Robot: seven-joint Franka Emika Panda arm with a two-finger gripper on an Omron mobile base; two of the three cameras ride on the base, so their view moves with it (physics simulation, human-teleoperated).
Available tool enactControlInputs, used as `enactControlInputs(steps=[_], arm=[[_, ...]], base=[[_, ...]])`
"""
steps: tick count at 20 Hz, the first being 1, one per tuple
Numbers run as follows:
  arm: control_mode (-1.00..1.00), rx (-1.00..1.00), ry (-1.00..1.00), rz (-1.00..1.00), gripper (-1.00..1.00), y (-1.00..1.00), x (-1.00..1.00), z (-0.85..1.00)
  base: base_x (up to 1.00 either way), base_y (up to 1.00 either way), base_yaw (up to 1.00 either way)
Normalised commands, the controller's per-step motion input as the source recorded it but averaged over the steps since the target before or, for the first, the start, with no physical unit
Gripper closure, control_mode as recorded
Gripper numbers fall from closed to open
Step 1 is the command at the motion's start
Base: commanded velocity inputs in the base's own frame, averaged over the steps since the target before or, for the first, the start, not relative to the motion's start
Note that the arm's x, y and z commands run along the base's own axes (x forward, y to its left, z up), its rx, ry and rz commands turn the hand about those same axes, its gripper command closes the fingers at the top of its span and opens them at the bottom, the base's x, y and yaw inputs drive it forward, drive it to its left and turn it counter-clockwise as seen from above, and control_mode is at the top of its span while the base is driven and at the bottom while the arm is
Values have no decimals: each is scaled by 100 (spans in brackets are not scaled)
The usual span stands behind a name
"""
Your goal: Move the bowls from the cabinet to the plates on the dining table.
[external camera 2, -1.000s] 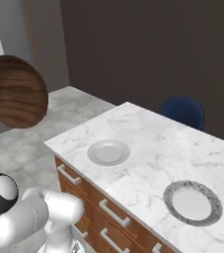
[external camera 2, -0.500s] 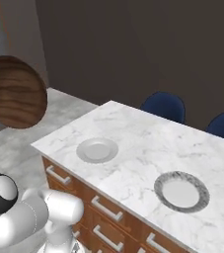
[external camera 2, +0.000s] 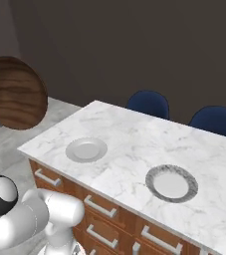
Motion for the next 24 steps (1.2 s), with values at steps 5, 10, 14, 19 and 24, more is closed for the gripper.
enactControlInputs(steps=[5, 10, 14, 19, 24], arm=[[100, 0, 0, 0, 100, 0, 0, 0], [100, 0, 0, 0, 100, 0, 0, 0], [100, 0, 0, 0, 100, 0, 0, 0], [100, 0, 0, 0, 100, 0, 0, 0], [-100, 0, -1, -4, 100, 3, -1, -5]], base=[[0, 0, -25], [0, 0, -25], [0, 0, -25], [0, 0, -25], [0, 2, -20]])
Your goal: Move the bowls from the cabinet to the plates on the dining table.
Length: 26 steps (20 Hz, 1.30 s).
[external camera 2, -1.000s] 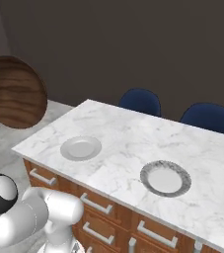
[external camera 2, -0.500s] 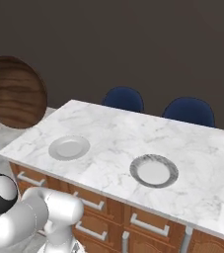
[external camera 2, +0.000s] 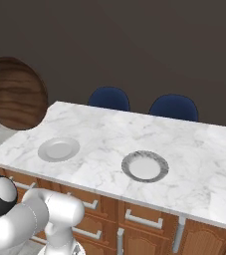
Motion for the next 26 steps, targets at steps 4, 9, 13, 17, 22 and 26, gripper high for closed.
enactControlInputs(steps=[4, 9, 13, 17, 22, 26], arm=[[-100, 2, -6, -13, 100, 26, -7, -18], [-100, 3, 0, 1, 100, 33, 1, -17], [-100, 3, 4, 7, 100, 36, 16, -17], [-100, 1, 7, -1, 100, 48, 21, -15], [-100, 11, 6, -9, 100, 25, 15, -32], [-100, 15, 3, -15, 100, 10, 2, -30]], base=[[0, 0, 0], [0, 0, 0], [0, 0, 0], [0, 0, 0], [0, 0, 0], [0, 0, 0]])
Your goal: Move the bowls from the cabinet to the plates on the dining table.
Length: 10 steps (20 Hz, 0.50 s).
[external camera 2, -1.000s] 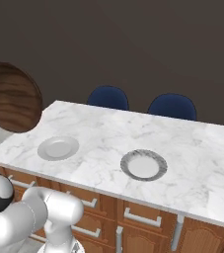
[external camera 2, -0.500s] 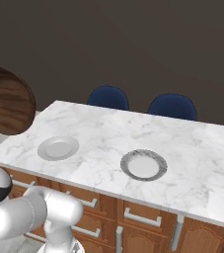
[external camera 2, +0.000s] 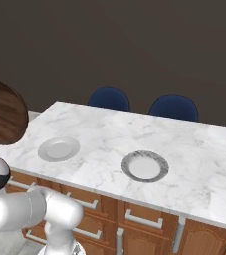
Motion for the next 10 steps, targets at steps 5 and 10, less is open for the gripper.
enactControlInputs(steps=[5, 10], arm=[[-100, 16, 1, -19, 100, 1, -3, -27], [-100, 15, 0, -21, 100, 0, -7, -20]], base=[[0, 0, 0], [0, 0, 0]])
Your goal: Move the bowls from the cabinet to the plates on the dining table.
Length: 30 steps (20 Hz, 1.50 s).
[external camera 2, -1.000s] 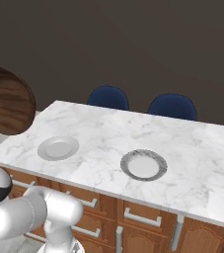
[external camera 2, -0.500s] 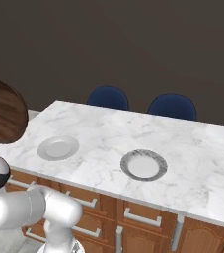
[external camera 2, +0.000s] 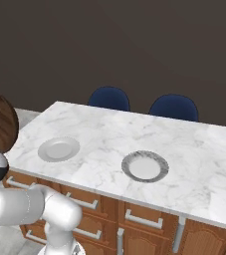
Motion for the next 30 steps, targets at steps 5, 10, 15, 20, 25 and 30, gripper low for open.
enactControlInputs(steps=[5, 10, 15, 20, 25, 30], arm=[[-100, 23, -5, -14, 100, 0, 0, -24], [-100, 25, -8, -11, 100, 0, 0, -21], [-100, 24, -7, -13, 100, 0, 4, -23], [-100, 13, 0, -18, 100, -9, 1, -22], [-100, 10, 0, -19, 100, -13, 0, -19], [-100, 11, 3, -19, 100, -16, -4, -15]], base=[[0, 0, 0], [0, 0, 0], [0, 0, 0], [0, 0, 0], [0, 0, 0], [0, 0, 0]])
